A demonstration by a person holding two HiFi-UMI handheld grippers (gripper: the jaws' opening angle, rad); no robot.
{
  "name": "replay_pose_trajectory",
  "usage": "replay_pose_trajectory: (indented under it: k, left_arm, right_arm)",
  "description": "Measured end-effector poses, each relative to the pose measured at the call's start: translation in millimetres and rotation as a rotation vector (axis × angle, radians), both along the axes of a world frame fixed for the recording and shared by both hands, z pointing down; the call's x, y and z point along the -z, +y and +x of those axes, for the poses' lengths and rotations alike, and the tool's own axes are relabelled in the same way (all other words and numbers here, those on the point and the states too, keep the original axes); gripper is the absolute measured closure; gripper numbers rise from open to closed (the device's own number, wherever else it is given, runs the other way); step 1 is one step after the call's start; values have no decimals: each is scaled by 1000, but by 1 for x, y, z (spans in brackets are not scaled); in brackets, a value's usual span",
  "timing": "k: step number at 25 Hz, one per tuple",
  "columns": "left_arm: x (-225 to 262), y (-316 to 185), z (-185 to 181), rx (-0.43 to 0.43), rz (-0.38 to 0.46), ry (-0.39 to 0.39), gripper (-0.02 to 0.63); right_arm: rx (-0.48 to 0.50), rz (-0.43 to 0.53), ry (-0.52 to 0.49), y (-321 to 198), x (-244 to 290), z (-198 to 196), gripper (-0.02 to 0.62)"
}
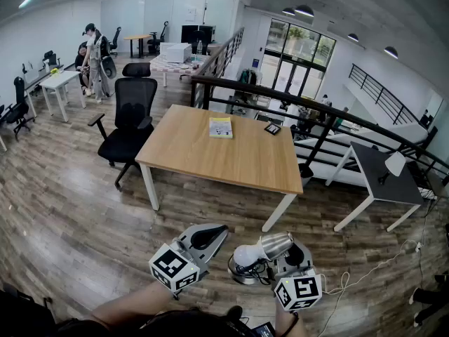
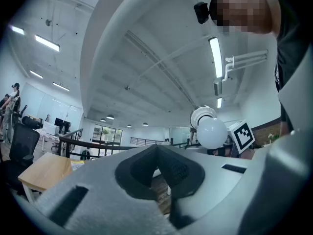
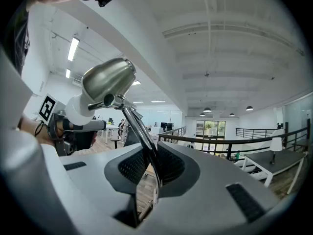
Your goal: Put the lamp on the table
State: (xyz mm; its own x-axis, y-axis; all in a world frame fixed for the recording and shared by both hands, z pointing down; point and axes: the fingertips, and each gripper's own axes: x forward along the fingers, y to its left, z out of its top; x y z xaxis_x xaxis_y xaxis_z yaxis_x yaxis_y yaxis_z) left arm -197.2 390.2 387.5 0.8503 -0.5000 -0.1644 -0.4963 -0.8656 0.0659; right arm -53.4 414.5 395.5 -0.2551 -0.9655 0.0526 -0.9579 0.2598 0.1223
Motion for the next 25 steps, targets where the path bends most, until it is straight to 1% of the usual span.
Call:
replay_pose_trajectory:
  k: [8, 17, 25]
  left_arm:
    - [3, 3, -3, -10, 4, 7, 598]
    - [5, 5, -19, -6, 7, 11, 598]
    - [2, 2, -32, -4, 11, 1, 598]
  right_arm:
    - [-6, 3, 3, 4, 5, -5, 543]
    - [-8, 2, 7, 5, 8, -18, 543]
    - [-9, 10, -2, 0, 9, -26, 543]
